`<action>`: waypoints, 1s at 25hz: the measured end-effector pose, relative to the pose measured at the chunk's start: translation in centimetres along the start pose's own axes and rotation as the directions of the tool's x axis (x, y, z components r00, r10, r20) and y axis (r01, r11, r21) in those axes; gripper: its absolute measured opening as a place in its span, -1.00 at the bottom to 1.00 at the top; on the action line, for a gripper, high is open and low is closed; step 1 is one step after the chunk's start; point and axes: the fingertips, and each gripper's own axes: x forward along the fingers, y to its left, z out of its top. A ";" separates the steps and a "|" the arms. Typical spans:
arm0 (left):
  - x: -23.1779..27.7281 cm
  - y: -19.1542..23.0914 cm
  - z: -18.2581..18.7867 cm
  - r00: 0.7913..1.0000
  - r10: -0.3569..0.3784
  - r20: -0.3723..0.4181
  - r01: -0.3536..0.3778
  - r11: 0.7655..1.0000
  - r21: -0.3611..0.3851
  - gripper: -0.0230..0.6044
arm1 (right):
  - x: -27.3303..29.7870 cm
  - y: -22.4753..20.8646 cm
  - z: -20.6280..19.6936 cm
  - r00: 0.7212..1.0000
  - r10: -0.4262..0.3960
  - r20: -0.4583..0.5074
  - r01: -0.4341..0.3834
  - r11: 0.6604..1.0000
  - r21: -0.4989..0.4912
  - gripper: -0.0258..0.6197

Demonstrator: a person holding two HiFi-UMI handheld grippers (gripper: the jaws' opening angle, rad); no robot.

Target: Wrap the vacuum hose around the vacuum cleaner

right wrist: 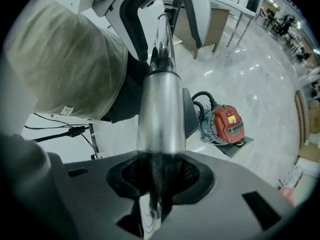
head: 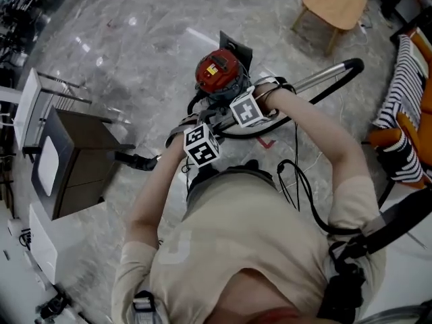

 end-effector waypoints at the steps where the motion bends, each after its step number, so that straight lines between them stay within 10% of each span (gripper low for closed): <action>1: 0.5 -0.2 -0.7 0.999 0.008 -0.034 -0.008 1.000 -0.014 0.17 | 0.0 -0.3 0.3 1.000 -0.008 -0.010 0.008 1.000 -0.016 -0.58; 7: 3.4 -1.4 -7.1 0.979 -0.015 -0.204 -0.004 0.995 -0.096 0.15 | -0.4 -3.2 1.6 0.996 -0.076 -0.056 0.070 0.993 -0.093 -0.58; 10: 4.2 -1.1 -10.2 0.969 0.004 -0.245 -0.047 0.984 -0.169 -0.18 | -1.2 -4.5 3.5 0.993 -0.110 -0.047 0.101 0.981 -0.163 -0.58; 25: 7.1 2.8 -15.5 0.978 -0.090 -0.190 0.054 0.981 -0.186 -0.74 | -1.6 -9.4 6.4 0.989 -0.077 -0.127 0.066 0.994 -0.089 -0.58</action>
